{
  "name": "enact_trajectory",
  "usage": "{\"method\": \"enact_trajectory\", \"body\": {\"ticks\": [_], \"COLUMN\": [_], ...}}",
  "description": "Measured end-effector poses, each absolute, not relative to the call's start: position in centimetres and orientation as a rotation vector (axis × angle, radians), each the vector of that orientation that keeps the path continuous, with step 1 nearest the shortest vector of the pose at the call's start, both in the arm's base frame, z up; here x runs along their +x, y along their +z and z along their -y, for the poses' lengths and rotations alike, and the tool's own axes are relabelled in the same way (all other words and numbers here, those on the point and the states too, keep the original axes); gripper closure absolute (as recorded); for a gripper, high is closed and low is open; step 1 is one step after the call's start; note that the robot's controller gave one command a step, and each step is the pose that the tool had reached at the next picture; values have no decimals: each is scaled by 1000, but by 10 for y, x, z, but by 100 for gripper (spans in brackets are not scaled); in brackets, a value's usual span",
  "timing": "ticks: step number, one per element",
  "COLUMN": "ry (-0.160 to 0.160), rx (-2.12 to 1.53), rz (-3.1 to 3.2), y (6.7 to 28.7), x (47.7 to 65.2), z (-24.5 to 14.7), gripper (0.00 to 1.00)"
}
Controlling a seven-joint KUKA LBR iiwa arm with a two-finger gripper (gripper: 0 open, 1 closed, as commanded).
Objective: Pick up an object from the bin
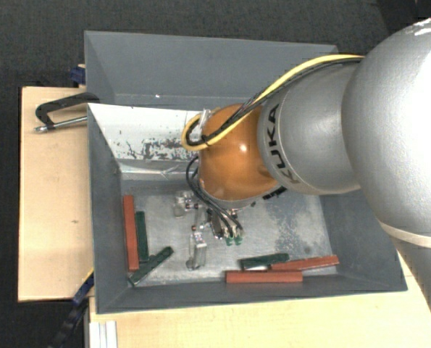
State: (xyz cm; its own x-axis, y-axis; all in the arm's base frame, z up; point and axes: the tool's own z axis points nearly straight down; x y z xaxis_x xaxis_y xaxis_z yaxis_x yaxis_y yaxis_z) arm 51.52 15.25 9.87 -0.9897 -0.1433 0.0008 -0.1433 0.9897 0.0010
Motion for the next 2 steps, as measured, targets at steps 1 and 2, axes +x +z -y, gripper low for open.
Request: {"method": "enact_trajectory", "body": {"ticks": [1,2], "ry": [-1,-1], "rx": [547,812], "rz": [3093,3037], "y": [93,86], "x": [509,503], "z": [-164,-192], "gripper": [0,0]}}
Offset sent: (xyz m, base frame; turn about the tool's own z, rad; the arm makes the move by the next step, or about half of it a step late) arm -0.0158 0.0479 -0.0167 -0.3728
